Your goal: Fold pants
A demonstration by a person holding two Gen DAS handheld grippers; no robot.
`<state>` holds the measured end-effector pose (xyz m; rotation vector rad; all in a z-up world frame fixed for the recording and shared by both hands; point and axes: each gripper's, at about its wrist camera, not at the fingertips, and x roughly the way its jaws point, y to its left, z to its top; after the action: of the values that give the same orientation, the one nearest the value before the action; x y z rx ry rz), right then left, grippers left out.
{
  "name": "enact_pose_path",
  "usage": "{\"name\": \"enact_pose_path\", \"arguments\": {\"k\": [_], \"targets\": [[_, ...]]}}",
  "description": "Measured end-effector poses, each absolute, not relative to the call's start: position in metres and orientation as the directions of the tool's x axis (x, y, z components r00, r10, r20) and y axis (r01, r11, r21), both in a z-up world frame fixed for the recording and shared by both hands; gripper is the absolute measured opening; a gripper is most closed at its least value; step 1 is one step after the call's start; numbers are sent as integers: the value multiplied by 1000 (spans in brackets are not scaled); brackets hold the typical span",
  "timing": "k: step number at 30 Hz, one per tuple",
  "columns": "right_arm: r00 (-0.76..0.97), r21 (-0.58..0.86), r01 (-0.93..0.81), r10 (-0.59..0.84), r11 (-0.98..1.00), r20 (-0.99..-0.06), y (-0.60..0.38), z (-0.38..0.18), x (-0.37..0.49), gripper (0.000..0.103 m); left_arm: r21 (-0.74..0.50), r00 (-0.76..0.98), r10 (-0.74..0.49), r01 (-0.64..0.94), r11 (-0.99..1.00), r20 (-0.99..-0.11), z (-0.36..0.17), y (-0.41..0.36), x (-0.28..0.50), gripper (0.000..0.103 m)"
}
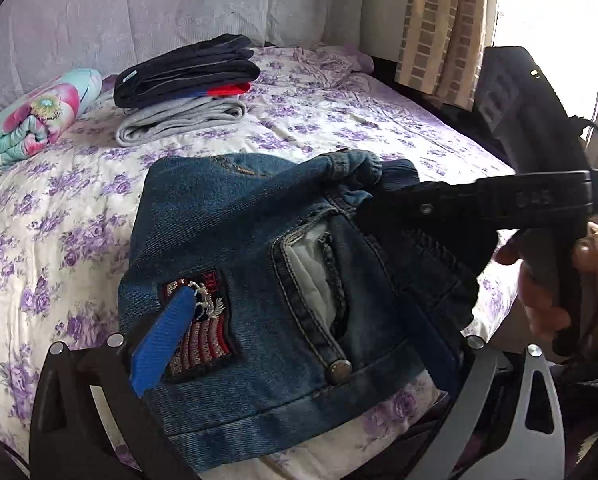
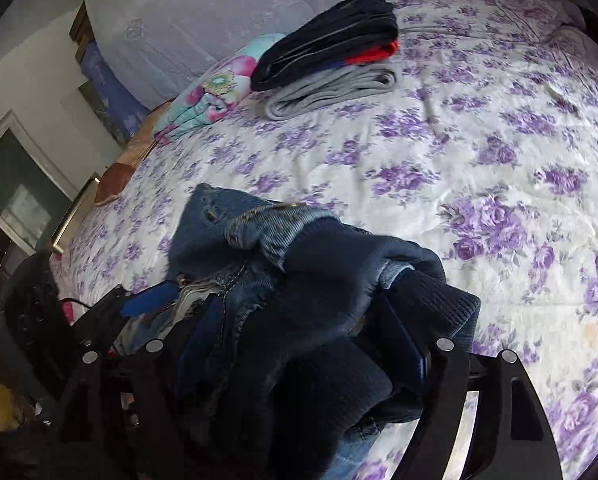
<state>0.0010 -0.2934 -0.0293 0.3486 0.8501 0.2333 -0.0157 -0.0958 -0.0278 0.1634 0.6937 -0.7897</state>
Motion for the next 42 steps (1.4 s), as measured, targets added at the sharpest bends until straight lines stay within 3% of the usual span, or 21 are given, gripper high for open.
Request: {"name": "enact_pose_path", "arguments": {"k": [3,6,10,13,19,23,25,27,35,42], "targets": [[690,481,-94,405,872,-600,-305,-3,-25,79,-243,405,-690,730,639,-600,-4,-76,-16,98],[769,479,-65,350,876,-536,-329,24,-63,100,-331,396,-735,705,627,-550,18,-37,-6,98],[717,559,40,366,828,-594,-359,-7,-81,100,-451,388,-725,590,670,-570,2,7,40,98],[667,633,65,439,771,-602,-355,-51,-77,100,-602,266,-781,515,610,-564,-33,6,72,98],[650,743,-62,592,666,-476,-326,-74,-41,100,-653,115,-804,523,548,-583,-68,-52,86,98],[620,774,-52,629,630,-470,-320,-75,-23,99,-650,117,-800,519,554,-589,-70,-59,85,96],[633,735,-81,605,673,-483,-315,-67,-30,67,-651,133,-801,513,560,-584,-66,-52,81,89],[644,724,-99,598,683,-476,-317,-61,-38,56,-661,143,-815,514,546,-562,-59,-46,76,86],[701,663,-237,598,710,-389,-321,23,-22,54,-647,224,-857,575,501,-465,22,-43,88,84],[782,508,-301,514,807,-354,-336,157,100,56,-564,387,-834,614,552,-394,152,-65,194,84]]}}
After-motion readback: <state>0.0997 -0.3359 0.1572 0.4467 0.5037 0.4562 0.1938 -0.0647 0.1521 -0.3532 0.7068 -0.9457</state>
